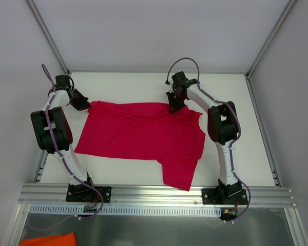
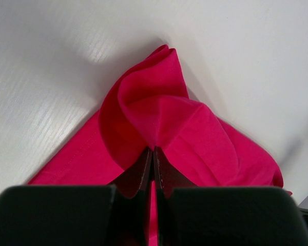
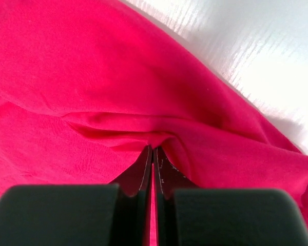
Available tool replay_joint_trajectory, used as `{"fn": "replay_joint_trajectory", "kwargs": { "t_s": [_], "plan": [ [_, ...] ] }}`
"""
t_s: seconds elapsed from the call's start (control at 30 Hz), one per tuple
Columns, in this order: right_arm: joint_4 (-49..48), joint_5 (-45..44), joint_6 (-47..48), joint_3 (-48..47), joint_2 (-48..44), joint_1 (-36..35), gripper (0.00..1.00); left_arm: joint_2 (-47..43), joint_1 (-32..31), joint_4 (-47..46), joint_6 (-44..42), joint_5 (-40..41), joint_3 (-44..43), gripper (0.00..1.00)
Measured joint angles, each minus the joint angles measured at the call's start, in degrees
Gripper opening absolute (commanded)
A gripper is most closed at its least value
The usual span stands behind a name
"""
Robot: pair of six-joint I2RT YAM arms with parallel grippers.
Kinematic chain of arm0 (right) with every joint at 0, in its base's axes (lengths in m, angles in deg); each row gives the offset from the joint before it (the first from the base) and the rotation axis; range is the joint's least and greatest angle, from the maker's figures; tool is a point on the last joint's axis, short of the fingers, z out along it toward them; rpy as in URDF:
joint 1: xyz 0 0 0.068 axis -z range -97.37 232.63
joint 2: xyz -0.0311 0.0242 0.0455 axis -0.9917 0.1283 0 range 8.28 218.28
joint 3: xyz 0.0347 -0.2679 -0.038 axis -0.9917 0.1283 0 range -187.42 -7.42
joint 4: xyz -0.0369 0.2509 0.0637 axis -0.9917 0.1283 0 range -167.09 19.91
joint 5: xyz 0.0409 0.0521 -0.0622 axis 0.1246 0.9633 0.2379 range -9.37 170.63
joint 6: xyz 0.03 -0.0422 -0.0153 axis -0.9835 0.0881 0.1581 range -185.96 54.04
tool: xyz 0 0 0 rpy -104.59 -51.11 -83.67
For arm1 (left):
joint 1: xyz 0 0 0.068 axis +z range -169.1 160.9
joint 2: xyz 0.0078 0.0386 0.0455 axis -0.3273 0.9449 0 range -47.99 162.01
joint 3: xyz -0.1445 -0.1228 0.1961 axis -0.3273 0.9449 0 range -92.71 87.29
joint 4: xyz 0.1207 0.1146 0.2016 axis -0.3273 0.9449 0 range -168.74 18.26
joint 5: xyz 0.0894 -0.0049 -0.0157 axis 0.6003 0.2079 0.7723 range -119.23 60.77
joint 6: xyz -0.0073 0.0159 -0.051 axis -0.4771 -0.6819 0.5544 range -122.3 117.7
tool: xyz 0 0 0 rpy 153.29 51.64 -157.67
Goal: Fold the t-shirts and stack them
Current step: Fold the flattened tshirt in 1/3 of the way
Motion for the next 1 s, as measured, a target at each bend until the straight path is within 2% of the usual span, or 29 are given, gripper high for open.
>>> {"fn": "replay_joint_trajectory", "kwargs": {
  "t_s": [0.27,0.5,0.77,1.0],
  "plan": [
    [1.99,-4.46,1.07,-2.45,-0.96,0.0,0.01,0.0,0.0,-0.11,0.07,-0.04,0.0,0.0],
    [2.49,-13.42,3.32,-2.36,-9.44,0.02,0.01,0.0,0.0,-0.59,0.09,0.0,0.42,0.0],
    [0.81,-22.51,5.95,3.69,-23.87,0.02,0.01,-0.09,-0.02,-0.74,0.48,-0.02,1.03,0.0],
    [0.42,-23.8,6.56,8.22,-26.12,0.0,0.01,-2.49,-0.04,-0.76,1.18,-0.02,1.57,0.0]
  ]
}}
